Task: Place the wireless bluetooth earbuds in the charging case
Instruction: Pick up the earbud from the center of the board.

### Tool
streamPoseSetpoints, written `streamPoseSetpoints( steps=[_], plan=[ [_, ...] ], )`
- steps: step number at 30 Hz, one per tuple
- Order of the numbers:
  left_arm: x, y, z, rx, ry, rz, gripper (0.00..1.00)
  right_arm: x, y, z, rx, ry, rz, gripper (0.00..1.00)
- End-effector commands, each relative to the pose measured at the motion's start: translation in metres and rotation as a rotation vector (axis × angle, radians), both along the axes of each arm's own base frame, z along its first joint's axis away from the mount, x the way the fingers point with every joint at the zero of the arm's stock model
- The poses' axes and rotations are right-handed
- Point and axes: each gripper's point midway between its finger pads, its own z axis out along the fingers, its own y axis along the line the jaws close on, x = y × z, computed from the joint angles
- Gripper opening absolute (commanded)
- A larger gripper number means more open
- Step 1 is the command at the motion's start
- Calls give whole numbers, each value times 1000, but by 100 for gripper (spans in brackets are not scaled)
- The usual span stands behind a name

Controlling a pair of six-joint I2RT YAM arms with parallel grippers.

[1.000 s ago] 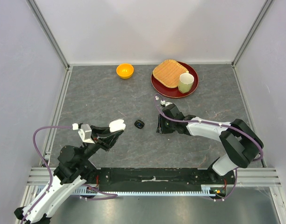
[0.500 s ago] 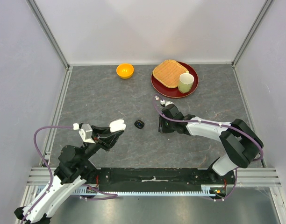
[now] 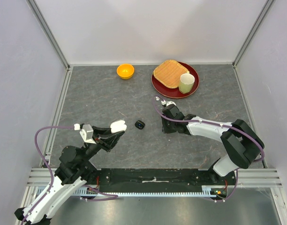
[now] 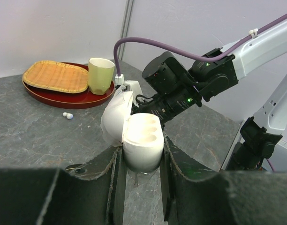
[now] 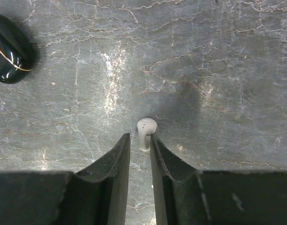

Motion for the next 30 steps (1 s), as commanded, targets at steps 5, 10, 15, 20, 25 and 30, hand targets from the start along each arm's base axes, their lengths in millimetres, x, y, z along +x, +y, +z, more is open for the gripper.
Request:
streamPoseSetpoints(
  steps=[5,10,15,20,25,30],
  plan=[
    [-9,7,19,-78,-44,-5,2,12,-2,13,-30,-52,-14,18],
    [-9,7,19,-78,-44,-5,2,15,-4,18,-45,-65,-19,7],
    [-10,7,20,-74,-53,-10,2,18,-1,40,-24,-102,5,0],
    [-17,3,23,-56,-99,-49,2,18,24,102,125,-180,109,0],
    [-26,-1,30,-51,-149,-97,2,0,51,189,323,-298,307,0],
    [-37,-6,37,-40,-225,-157,2,-37,69,270,515,-388,527,0]
  ],
)
